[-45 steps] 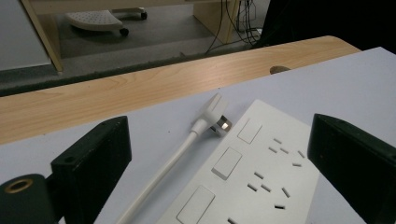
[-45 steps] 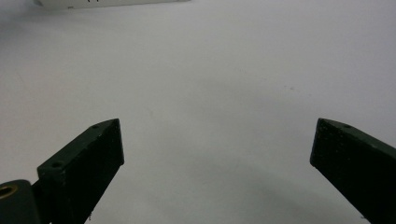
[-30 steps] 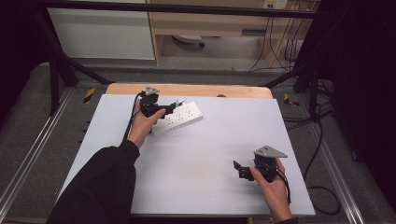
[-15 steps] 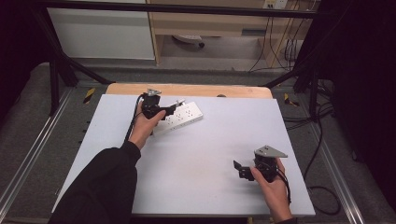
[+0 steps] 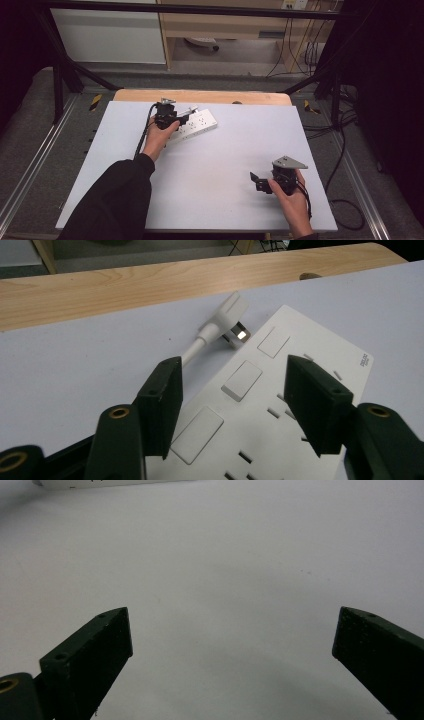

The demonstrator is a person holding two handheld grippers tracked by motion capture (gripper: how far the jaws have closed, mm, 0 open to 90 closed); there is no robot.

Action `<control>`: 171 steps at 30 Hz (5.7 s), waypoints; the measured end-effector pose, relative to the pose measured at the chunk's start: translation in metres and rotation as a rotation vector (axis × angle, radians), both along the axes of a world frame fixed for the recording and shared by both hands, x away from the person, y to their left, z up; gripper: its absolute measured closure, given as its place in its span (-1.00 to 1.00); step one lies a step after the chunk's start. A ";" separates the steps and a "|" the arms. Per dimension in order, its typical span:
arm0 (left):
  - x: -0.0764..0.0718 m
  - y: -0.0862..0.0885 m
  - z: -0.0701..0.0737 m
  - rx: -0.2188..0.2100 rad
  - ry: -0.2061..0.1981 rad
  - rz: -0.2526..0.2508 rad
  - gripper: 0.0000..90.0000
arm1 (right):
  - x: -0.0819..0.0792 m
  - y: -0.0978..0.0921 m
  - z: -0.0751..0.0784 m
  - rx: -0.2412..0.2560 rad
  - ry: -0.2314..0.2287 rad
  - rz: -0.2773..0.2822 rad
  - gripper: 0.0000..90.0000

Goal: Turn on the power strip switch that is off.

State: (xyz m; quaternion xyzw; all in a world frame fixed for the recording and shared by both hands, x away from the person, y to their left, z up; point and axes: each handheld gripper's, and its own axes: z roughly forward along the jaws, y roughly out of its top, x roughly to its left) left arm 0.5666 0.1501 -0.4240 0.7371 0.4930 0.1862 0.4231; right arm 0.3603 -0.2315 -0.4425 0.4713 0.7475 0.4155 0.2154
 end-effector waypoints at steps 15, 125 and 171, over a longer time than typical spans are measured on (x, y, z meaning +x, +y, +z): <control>0.001 -0.007 0.000 -0.016 0.016 -0.022 0.53 | 0.000 0.000 0.000 0.001 0.000 0.001 -0.93; 0.015 -0.004 -0.012 0.025 0.026 -0.074 1.00 | 0.000 -0.001 -0.002 0.007 0.016 0.010 -0.93; 0.000 -0.005 0.001 0.015 -0.012 -0.039 -0.25 | 0.001 0.000 0.000 0.010 0.016 0.011 -0.93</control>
